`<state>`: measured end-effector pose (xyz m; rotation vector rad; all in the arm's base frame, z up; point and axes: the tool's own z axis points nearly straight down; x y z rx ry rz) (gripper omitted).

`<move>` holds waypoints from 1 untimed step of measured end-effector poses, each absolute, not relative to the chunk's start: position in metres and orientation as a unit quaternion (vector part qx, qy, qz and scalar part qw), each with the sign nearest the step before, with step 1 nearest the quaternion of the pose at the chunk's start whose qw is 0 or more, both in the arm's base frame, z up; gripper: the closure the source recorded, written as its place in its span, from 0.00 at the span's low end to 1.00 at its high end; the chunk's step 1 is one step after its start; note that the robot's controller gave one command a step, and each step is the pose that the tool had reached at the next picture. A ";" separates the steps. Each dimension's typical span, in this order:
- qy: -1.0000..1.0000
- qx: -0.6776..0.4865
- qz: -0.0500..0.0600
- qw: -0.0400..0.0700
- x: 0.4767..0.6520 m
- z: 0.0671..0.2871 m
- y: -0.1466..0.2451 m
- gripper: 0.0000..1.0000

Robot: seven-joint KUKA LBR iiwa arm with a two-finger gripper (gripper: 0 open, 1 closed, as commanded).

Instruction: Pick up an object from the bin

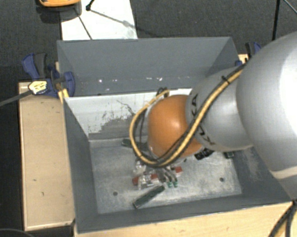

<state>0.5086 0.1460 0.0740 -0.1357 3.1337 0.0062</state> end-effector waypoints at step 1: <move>0.999 -0.044 0.001 0.002 0.516 0.221 0.141 1.00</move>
Offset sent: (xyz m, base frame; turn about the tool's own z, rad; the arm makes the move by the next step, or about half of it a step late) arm 0.0000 0.0000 0.0000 0.0000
